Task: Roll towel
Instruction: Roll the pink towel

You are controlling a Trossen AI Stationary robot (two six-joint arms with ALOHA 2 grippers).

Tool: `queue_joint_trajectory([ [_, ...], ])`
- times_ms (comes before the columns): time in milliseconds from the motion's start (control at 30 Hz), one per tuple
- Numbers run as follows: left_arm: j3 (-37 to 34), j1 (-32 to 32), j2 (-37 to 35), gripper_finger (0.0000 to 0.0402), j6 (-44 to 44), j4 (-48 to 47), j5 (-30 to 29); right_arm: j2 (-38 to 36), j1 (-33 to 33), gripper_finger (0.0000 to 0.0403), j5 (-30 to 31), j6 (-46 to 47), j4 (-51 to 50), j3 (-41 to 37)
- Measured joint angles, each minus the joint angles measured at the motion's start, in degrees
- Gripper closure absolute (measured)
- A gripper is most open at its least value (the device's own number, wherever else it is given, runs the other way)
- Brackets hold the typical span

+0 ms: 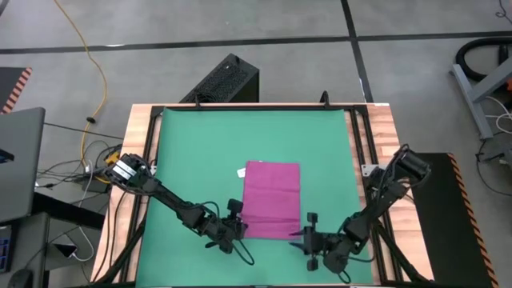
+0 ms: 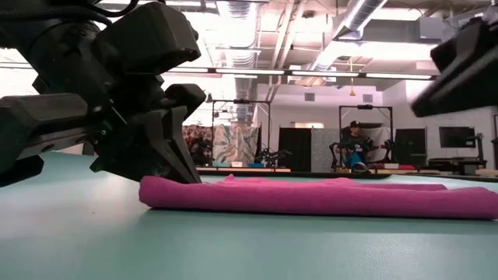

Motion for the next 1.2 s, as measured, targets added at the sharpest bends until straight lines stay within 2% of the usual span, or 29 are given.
queue_joint_trajectory([
  [167, 0.0, 0.0, 0.0, 0.0402, 0.0, -0.2, 0.0, 4.7, -0.1, 0.0170, -0.8, -0.3, 1.3, -0.1],
  [267, 0.0, 0.0, 0.0, 0.0401, 0.0, -0.2, 0.1, 7.5, -0.9, 0.0134, -0.8, -1.5, 2.2, -0.1],
  [467, 0.0, 0.0, 0.0, 0.0401, -0.5, -0.4, 0.1, 11.6, -1.7, 0.0126, 0.3, -1.1, 2.2, 0.0],
  [567, 0.0, 0.0, 0.0, 0.0401, -0.3, -0.8, 0.7, 13.1, -1.8, 0.0130, 0.5, 3.6, 0.9, 0.1],
  [733, 0.0, 0.1, 0.0, 0.0401, -0.3, -1.7, 1.9, 15.1, -1.8, 0.0162, 0.3, 17.0, -4.9, 0.4],
  [933, -0.1, 0.1, 0.0, 0.0401, -0.3, -1.9, 2.2, 16.1, -2.1, 0.0236, 0.9, 17.8, -4.1, 0.2],
  [1200, 1.5, -0.9, 0.0, 0.0401, 0.5, -1.8, 1.4, 16.0, -2.2, 0.0370, 1.2, 20.4, -5.0, 0.1],
])
